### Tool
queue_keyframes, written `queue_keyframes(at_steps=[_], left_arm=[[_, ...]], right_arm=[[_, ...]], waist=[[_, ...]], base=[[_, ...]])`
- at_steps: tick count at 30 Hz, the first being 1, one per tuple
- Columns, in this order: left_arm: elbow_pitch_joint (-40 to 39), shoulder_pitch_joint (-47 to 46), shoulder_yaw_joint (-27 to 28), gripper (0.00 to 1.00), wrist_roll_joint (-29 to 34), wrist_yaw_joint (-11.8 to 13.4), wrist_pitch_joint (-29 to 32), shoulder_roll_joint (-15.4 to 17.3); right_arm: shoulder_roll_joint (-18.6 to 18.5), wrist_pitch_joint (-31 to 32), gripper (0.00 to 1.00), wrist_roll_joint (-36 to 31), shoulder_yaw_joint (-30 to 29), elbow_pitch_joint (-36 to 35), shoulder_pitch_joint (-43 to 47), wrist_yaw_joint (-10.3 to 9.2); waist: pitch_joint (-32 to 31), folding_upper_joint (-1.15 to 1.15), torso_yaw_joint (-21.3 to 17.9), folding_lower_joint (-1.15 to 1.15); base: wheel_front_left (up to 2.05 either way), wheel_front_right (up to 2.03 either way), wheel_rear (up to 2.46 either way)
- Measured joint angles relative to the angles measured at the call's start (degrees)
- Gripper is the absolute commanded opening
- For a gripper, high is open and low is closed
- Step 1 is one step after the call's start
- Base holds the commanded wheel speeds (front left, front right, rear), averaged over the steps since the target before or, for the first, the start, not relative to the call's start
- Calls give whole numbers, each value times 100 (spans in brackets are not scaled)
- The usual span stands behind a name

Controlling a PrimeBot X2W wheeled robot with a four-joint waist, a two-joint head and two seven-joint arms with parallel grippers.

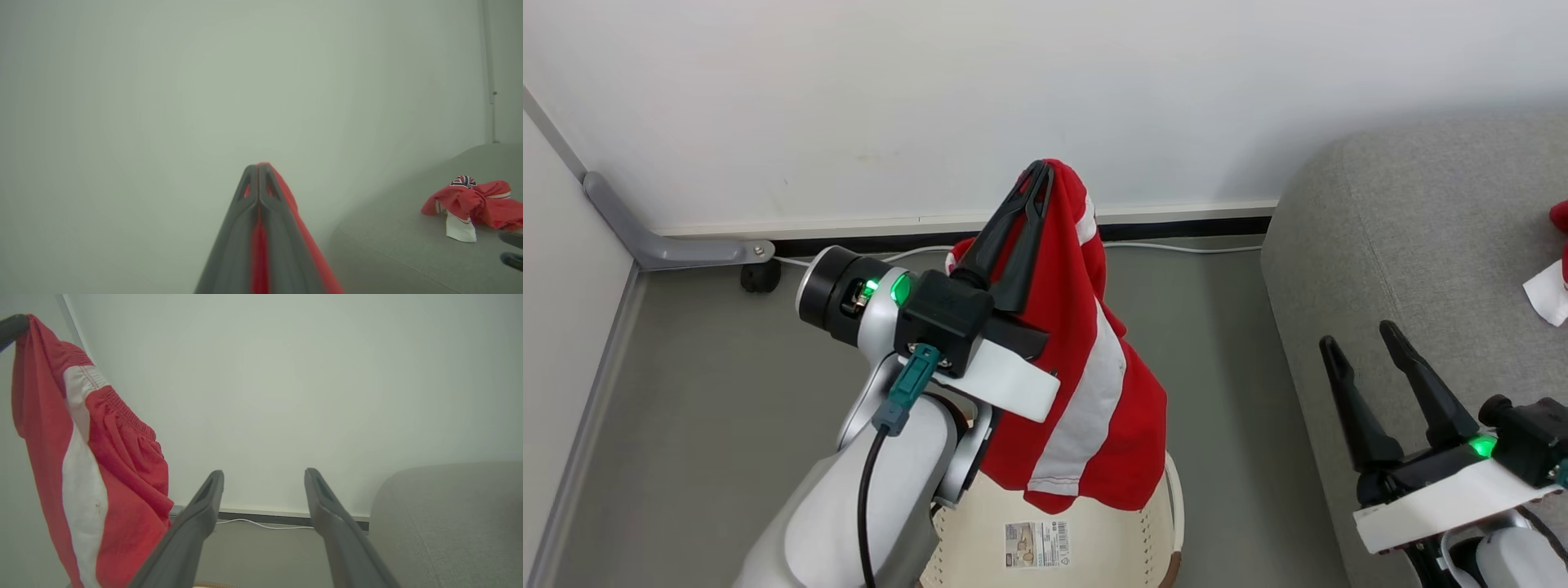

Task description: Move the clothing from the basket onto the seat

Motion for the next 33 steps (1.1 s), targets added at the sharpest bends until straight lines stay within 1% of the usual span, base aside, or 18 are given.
queue_keyframes(at_steps=[3, 7, 12, 13, 15, 18, 21, 25, 29, 30, 32, 33], left_arm=[[2, -55, -47, 0, 0, 0, 0, -27], [38, -131, -111, 0, 0, 0, -7, -66], [121, -136, -220, 0, -20, 0, -58, -108], [163, -149, -276, 0, -48, 0, -66, -124], [201, -167, -332, 0, -55, 0, -83, -151], [226, -211, -433, 0, -82, -1, -116, -201], [244, -226, -545, 0, -121, -1, -141, -227], [277, -228, -714, 0, -212, -1, -192, -238], [293, -247, -876, 0, -257, 41, -237, -248], [294, -255, -899, 0, -269, 42, -249, -249], [307, -292, -943, 0, -338, 55, -268, -253], [313, -314, -959, 0, -367, 97, -269, -254]], right_arm=[[-32, 0, 100, 11, 204, -145, -65, 0], [-130, -1, 100, 13, 662, -378, -310, 0], [-339, 0, 100, 16, 1357, -568, -689, 0], [-408, 0, 100, 22, 1647, -561, -850, 0], [-443, 0, 100, 80, 1917, -536, -989, 0], [-471, 0, 100, 70, 2281, -375, -1195, 0], [-453, 0, 100, 56, 2492, -143, -1377, 0], [-308, -1, 100, -93, 2720, 324, -1576, 0], [-153, 0, 100, -68, 3129, 816, -1760, 0], [-134, 0, 92, -30, 3227, 940, -1811, 0], [-116, 0, 0, 29, 3368, 1124, -1897, 0], [-110, 0, 0, 79, 3384, 1159, -1929, 0]], waist=[[31, 0, -8, 0], [47, 0, -3, 0], [60, 0, 48, 0], [65, 0, 79, 0], [62, 0, 118, 0], [67, 0, 196, 0], [89, 0, 291, 0], [107, 0, 431, 0], [145, 0, 538, 0], [156, 0, 554, 0], [177, 0, 583, 0], [186, 0, 594, 0]], base=[[0, 0, 0], [0, 0, 0], [0, 0, 0], [0, 0, 0], [0, 0, 0], [0, 0, 0], [0, 0, 0], [0, 0, 0], [0, 0, 0], [0, 0, 0], [0, 0, 0], [0, 0, 0]])
